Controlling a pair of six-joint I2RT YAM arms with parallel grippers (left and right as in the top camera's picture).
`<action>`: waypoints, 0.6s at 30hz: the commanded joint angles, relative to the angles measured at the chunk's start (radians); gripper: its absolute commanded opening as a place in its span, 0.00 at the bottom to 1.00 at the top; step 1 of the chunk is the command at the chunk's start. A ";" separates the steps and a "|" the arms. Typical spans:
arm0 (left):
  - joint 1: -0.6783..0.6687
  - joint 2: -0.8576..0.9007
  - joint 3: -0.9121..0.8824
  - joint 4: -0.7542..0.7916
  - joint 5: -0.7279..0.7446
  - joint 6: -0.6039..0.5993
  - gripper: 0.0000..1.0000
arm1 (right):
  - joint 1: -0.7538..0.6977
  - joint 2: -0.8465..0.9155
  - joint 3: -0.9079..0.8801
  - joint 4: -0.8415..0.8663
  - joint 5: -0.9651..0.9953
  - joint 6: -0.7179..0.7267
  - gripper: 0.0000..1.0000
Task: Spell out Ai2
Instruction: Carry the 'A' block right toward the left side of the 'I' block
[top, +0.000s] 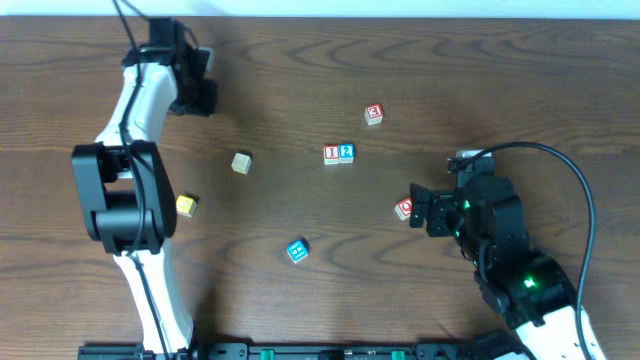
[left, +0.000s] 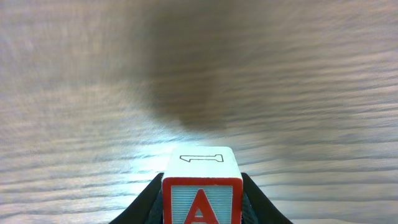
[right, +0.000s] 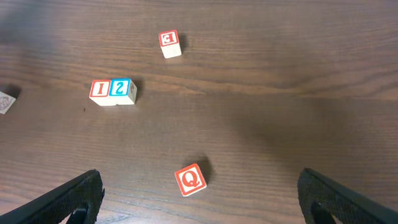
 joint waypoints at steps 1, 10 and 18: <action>-0.055 -0.061 0.029 -0.006 -0.072 -0.034 0.06 | -0.007 -0.002 -0.005 -0.001 0.000 0.013 0.99; -0.212 -0.070 0.029 0.010 -0.077 -0.144 0.06 | -0.007 -0.002 -0.005 -0.001 0.000 0.013 0.99; -0.344 -0.070 0.029 0.008 -0.077 -0.288 0.06 | -0.007 -0.002 -0.005 -0.001 0.000 0.013 0.99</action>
